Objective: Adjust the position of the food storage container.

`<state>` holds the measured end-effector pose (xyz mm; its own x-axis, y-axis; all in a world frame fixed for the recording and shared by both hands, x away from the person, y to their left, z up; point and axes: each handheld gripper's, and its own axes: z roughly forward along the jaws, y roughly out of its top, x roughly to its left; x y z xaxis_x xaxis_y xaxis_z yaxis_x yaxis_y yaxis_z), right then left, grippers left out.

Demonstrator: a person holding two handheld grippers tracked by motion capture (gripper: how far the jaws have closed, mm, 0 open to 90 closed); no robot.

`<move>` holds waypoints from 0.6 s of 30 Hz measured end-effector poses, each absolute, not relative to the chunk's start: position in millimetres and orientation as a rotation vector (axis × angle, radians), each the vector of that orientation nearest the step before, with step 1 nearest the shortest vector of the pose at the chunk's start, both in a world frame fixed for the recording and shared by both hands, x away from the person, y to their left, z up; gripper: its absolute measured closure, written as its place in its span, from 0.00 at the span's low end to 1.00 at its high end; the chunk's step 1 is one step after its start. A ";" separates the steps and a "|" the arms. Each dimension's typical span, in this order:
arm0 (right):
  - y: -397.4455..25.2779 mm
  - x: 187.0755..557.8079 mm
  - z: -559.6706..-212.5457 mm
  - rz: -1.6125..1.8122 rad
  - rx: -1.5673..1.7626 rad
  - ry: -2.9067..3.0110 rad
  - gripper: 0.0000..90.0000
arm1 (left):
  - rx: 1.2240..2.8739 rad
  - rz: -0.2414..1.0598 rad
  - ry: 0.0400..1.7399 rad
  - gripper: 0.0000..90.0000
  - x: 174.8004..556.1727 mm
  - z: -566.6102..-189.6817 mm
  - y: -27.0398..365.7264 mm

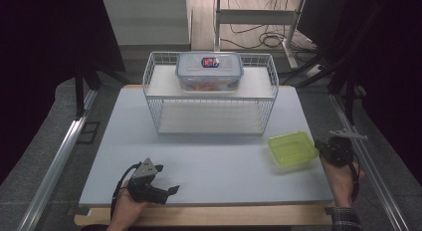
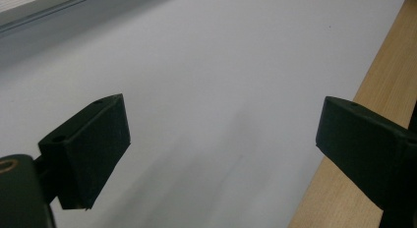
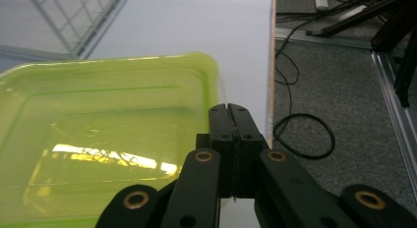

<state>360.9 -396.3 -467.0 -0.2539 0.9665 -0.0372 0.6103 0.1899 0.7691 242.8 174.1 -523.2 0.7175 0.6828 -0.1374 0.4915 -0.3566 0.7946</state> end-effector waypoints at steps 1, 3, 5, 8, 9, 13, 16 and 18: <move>-398.7 361.9 -468.0 0.876 1.479 1.937 1.00 | 2.028 0.273 0.895 0.07 242.9 -523.2 174.4; -402.9 363.8 -470.3 0.867 1.491 1.933 1.00 | 2.027 0.271 0.898 0.07 243.2 -523.3 174.6; -405.8 366.3 -473.2 0.851 1.497 1.933 1.00 | 2.031 0.275 0.898 0.07 243.1 -523.3 174.4; -407.5 369.3 -477.1 0.842 1.494 1.948 0.99 | 2.031 0.278 0.901 0.07 243.2 -523.3 175.0; -407.6 370.5 -478.5 0.841 1.493 1.955 0.99 | 2.029 0.277 0.904 0.07 243.3 -523.4 175.3; -406.4 373.5 -481.8 0.826 1.493 1.977 0.99 | 2.027 0.278 0.907 0.07 243.4 -523.3 175.8; -405.2 373.1 -482.0 0.842 1.496 1.990 1.00 | 2.031 0.279 0.903 0.07 243.2 -523.3 175.4; -402.5 373.1 -482.2 0.842 1.491 2.006 0.99 | 2.034 0.281 0.902 0.07 243.0 -523.3 175.1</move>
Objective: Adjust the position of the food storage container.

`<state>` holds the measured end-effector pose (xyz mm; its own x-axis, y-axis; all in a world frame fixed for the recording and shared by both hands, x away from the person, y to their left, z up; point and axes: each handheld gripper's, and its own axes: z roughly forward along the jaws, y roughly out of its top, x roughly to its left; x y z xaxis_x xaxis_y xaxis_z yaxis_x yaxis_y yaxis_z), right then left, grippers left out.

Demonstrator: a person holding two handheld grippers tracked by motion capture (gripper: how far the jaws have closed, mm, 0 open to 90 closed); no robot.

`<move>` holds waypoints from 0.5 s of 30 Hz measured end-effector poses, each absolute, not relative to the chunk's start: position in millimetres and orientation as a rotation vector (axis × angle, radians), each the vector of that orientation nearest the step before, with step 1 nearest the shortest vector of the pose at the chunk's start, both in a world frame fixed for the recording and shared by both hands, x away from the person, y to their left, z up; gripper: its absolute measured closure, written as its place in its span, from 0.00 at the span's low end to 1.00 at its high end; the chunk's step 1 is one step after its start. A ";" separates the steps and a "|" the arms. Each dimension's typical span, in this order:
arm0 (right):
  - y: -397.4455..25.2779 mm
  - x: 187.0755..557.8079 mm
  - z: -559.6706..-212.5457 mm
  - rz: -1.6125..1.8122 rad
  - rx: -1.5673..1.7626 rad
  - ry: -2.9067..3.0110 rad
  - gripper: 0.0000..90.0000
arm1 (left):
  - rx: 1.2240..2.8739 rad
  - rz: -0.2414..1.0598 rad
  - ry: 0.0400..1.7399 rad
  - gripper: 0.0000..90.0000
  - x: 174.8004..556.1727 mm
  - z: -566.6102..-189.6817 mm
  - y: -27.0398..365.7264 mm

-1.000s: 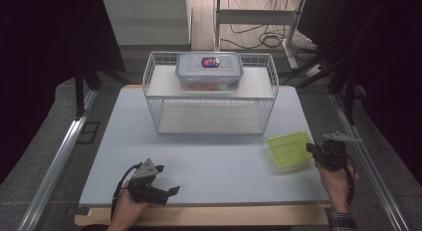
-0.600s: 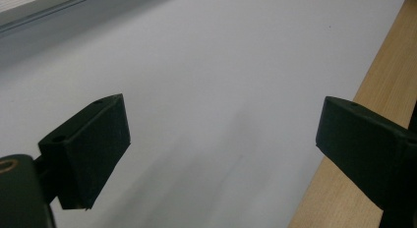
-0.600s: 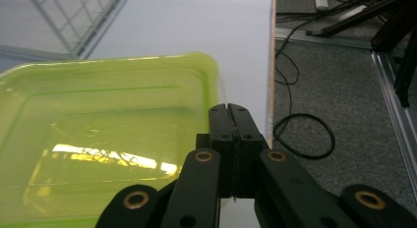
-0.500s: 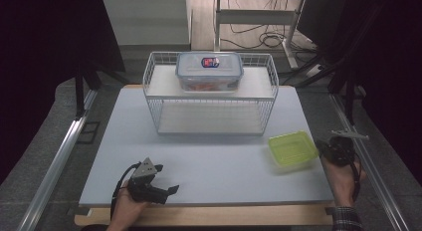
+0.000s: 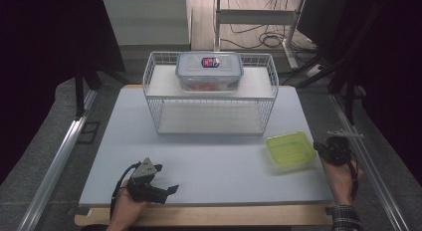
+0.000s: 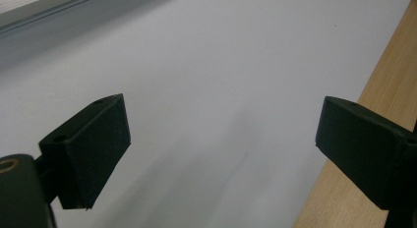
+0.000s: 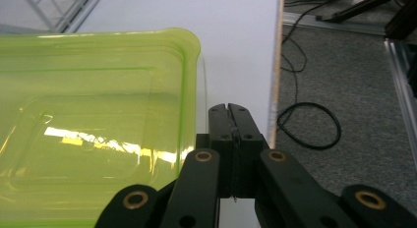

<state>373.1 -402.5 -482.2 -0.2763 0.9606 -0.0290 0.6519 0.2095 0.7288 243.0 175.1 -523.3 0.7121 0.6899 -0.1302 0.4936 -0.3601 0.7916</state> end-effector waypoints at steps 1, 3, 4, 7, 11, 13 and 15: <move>-400.4 373.2 -482.4 0.846 1.490 2.018 0.99 | 2.034 0.282 0.901 0.07 243.0 -523.2 175.1; -396.7 373.5 -483.1 0.847 1.483 2.032 1.00 | 2.034 0.281 0.900 0.07 242.9 -523.1 175.1; -394.8 373.6 -483.6 0.845 1.479 2.040 0.99 | 2.034 0.281 0.901 0.07 242.8 -523.1 175.2; -387.2 373.7 -484.7 0.848 1.465 2.063 0.99 | 2.035 0.281 0.900 0.07 242.8 -523.1 175.2; -378.6 372.7 -484.8 0.854 1.446 2.093 0.99 | 2.038 0.281 0.896 0.07 242.6 -523.2 174.8; -375.2 372.4 -484.7 0.861 1.442 2.104 0.99 | 2.040 0.281 0.896 0.07 242.6 -523.2 174.7; -371.9 372.2 -484.9 0.864 1.434 2.115 0.99 | 2.041 0.281 0.895 0.07 242.6 -523.3 174.7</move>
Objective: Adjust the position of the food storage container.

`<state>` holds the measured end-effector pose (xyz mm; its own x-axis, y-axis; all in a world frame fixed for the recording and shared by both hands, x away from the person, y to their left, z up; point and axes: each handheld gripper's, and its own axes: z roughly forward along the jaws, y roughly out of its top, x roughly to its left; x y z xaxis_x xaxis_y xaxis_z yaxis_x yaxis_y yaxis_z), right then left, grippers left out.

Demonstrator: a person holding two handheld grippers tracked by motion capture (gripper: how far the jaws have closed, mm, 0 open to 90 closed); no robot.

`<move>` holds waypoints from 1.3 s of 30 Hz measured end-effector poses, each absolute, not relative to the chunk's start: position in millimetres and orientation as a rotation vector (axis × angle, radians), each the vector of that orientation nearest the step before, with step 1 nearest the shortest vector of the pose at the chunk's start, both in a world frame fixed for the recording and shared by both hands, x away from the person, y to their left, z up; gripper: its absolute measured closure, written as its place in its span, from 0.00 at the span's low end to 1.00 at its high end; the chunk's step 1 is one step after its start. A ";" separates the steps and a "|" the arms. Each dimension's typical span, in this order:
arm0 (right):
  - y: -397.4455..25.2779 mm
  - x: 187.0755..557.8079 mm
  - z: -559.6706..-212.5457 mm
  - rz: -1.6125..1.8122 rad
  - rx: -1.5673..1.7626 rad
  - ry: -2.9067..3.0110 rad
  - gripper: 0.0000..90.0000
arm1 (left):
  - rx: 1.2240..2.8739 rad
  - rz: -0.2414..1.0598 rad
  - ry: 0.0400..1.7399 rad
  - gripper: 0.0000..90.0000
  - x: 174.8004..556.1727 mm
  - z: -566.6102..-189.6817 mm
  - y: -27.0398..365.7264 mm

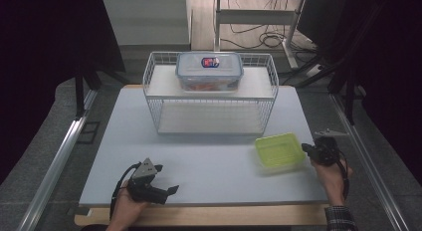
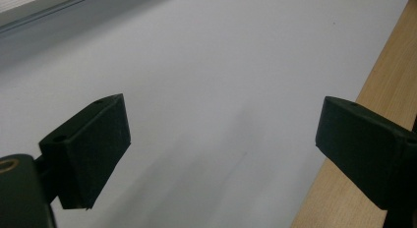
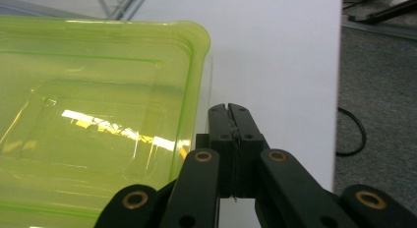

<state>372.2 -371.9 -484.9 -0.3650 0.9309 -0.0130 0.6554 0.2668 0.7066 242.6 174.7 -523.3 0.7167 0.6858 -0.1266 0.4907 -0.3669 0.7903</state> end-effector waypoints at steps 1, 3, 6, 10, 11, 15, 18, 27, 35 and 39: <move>-370.3 372.2 -485.0 0.867 1.430 2.121 0.99 | 2.041 0.281 0.895 0.07 242.6 -523.2 174.7; -366.0 372.0 -485.2 0.875 1.425 2.132 0.99 | 2.041 0.280 0.895 0.07 242.6 -523.4 174.5; -358.5 371.9 -485.7 0.891 1.414 2.158 0.99 | 2.044 0.281 0.894 0.07 242.5 -523.4 174.1; -345.5 371.4 -486.0 0.899 1.381 2.194 0.99 | 2.048 0.281 0.892 0.07 242.4 -523.4 173.9; -343.2 371.1 -486.1 0.903 1.380 2.201 0.99 | 2.047 0.281 0.892 0.07 242.4 -523.5 173.9; -331.1 369.6 -486.4 0.918 1.365 2.242 0.99 | 2.051 0.279 0.889 0.07 242.4 -523.6 173.6; -321.3 367.8 -486.7 0.923 1.346 2.267 0.99 | 2.055 0.279 0.885 0.07 242.1 -523.9 172.5; -292.8 361.4 -487.7 0.930 1.294 2.336 0.99 | 2.064 0.281 0.878 0.07 242.0 -523.9 171.5; -263.6 354.5 -488.9 0.931 1.210 2.404 0.99 | 2.066 0.280 0.875 0.07 241.9 -524.0 171.0; -249.4 351.4 -489.7 0.939 1.173 2.432 0.99 | 2.068 0.279 0.874 0.07 242.0 -524.0 170.5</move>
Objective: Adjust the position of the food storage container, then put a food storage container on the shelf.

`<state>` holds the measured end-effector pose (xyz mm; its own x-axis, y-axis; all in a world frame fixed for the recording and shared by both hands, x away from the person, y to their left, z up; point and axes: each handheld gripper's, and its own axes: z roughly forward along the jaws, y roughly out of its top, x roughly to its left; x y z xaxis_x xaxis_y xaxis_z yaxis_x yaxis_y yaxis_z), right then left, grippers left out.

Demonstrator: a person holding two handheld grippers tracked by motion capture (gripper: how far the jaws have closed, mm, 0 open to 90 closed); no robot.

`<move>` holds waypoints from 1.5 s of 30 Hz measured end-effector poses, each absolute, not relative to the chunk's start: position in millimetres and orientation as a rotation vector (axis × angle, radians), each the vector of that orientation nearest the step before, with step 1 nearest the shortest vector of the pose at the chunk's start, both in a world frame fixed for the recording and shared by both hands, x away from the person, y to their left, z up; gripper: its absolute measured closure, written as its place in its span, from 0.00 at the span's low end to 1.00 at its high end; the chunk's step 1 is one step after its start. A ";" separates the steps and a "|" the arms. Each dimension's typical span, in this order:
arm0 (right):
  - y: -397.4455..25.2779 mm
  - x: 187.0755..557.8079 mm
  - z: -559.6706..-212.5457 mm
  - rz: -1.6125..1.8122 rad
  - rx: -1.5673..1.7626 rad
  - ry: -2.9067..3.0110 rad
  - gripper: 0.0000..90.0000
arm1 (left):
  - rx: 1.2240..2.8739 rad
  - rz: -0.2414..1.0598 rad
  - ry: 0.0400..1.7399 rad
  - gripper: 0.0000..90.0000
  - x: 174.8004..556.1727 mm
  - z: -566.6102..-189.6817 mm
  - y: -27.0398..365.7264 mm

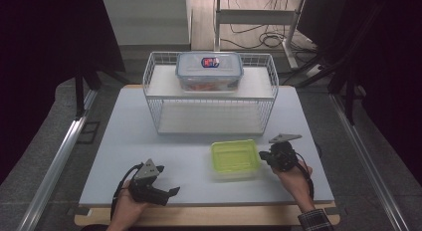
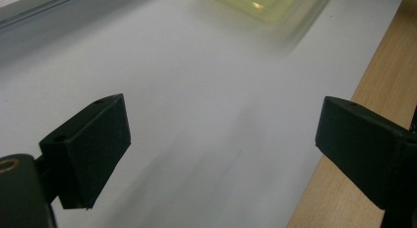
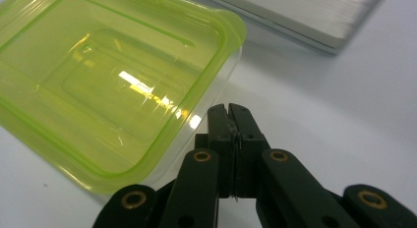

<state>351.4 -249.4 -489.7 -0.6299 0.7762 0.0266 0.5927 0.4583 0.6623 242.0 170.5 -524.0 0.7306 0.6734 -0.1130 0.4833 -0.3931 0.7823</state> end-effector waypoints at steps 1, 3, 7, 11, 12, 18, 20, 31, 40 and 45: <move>-246.8 351.0 -490.0 0.942 1.163 2.436 0.99 | 2.068 0.279 0.873 0.07 242.0 -524.1 170.5; -239.4 349.5 -490.7 0.943 1.149 2.448 0.99 | 2.067 0.279 0.873 0.07 242.1 -524.2 170.5; -225.3 345.8 -493.0 0.952 1.119 2.476 0.99 | 2.067 0.279 0.874 0.07 242.1 -524.1 170.8; -213.5 341.5 -494.9 0.956 1.087 2.504 0.99 | 2.068 0.277 0.875 0.07 242.3 -524.3 171.0; -210.5 340.7 -495.6 0.958 1.069 2.511 0.99 | 2.069 0.277 0.876 0.07 242.2 -524.3 171.0; -196.1 334.1 -497.2 0.953 1.015 2.546 0.98 | 2.069 0.278 0.877 0.07 242.1 -524.3 171.5; -193.8 332.9 -497.6 0.952 1.005 2.551 0.98 | 2.070 0.278 0.877 0.07 242.1 -524.3 171.4; -212.5 334.0 -490.2 0.921 1.030 2.450 0.64 | 2.072 0.281 0.879 0.07 241.7 -524.2 172.2; -226.0 331.4 -485.4 1.031 1.100 2.419 0.42 | 2.072 0.282 0.880 0.07 241.7 -523.9 172.8; -229.8 327.6 -482.6 1.106 1.139 2.409 0.37 | 2.073 0.284 0.878 0.07 241.6 -523.8 172.4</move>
